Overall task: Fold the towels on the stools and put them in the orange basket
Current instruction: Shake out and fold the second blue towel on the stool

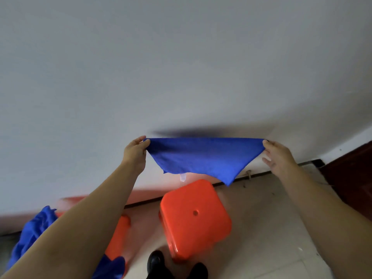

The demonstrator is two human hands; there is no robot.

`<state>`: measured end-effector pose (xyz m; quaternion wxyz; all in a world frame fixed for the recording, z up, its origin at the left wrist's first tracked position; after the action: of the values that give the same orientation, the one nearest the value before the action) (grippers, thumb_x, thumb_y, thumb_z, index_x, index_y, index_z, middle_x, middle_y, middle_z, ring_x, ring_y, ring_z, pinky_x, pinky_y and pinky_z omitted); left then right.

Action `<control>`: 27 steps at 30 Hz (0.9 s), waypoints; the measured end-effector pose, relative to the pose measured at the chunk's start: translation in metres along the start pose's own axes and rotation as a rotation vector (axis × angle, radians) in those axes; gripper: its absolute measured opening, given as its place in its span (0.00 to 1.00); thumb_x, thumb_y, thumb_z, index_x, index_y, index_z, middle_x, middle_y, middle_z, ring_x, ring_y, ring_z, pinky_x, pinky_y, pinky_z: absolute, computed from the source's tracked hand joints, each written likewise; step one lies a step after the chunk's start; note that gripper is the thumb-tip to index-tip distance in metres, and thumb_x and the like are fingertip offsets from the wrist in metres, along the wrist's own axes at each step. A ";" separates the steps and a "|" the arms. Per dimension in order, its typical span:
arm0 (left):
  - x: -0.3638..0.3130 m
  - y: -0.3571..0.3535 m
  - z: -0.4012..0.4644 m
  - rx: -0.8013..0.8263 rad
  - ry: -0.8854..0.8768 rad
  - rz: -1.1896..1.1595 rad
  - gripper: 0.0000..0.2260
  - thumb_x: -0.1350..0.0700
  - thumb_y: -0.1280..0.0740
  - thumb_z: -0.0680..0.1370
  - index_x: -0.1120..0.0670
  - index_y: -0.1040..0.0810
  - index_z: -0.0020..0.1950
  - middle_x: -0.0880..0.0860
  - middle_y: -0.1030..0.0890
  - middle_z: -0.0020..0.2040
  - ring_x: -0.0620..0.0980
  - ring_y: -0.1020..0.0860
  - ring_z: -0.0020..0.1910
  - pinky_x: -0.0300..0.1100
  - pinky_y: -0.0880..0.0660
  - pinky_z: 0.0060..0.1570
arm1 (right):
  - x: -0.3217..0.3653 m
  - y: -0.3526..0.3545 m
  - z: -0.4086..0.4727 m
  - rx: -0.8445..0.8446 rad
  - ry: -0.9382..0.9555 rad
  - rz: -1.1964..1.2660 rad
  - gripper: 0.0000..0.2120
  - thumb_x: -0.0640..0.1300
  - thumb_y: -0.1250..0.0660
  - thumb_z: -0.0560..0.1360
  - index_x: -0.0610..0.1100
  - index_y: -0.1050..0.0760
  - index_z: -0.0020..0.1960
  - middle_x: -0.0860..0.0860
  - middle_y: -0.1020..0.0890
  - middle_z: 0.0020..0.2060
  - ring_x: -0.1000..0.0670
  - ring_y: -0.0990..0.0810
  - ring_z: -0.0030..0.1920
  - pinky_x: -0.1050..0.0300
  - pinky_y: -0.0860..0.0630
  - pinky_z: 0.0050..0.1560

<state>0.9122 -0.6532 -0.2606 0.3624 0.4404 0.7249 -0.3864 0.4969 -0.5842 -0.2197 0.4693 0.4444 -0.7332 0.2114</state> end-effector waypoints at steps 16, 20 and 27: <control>0.203 0.133 -0.076 -0.040 0.345 0.417 0.07 0.69 0.36 0.76 0.60 0.20 0.47 0.53 0.21 0.40 0.48 0.26 0.40 0.34 0.31 0.42 | -0.260 0.063 -0.050 0.092 -0.343 -0.404 0.07 0.41 0.36 0.78 0.45 0.23 0.42 0.45 0.25 0.41 0.50 0.29 0.41 0.56 0.34 0.43; 0.231 0.142 -0.072 -0.046 0.427 0.417 0.10 0.70 0.37 0.76 0.58 0.20 0.43 0.54 0.20 0.38 0.49 0.25 0.39 0.36 0.30 0.43 | -0.287 0.063 -0.046 0.094 -0.421 -0.441 0.06 0.40 0.37 0.78 0.45 0.24 0.43 0.42 0.26 0.44 0.46 0.32 0.47 0.37 0.29 0.53; 0.255 0.119 0.015 -0.016 0.408 0.460 0.08 0.69 0.36 0.76 0.59 0.20 0.46 0.55 0.21 0.40 0.51 0.25 0.43 0.40 0.29 0.47 | -0.301 0.027 0.037 0.012 -0.423 -0.350 0.04 0.40 0.38 0.79 0.42 0.25 0.51 0.43 0.22 0.53 0.41 0.27 0.66 0.48 0.31 0.62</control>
<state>0.9356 -0.5380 -0.5166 0.2906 0.6588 0.6668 -0.1920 0.5053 -0.4605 -0.4981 0.3325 0.6016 -0.7255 0.0340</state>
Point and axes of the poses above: each hand's wrist, its own z-axis towards the middle knuckle, its own y-axis out of the back of the hand, x = y × z, the point moved 7 cm from there along z, towards the middle knuckle
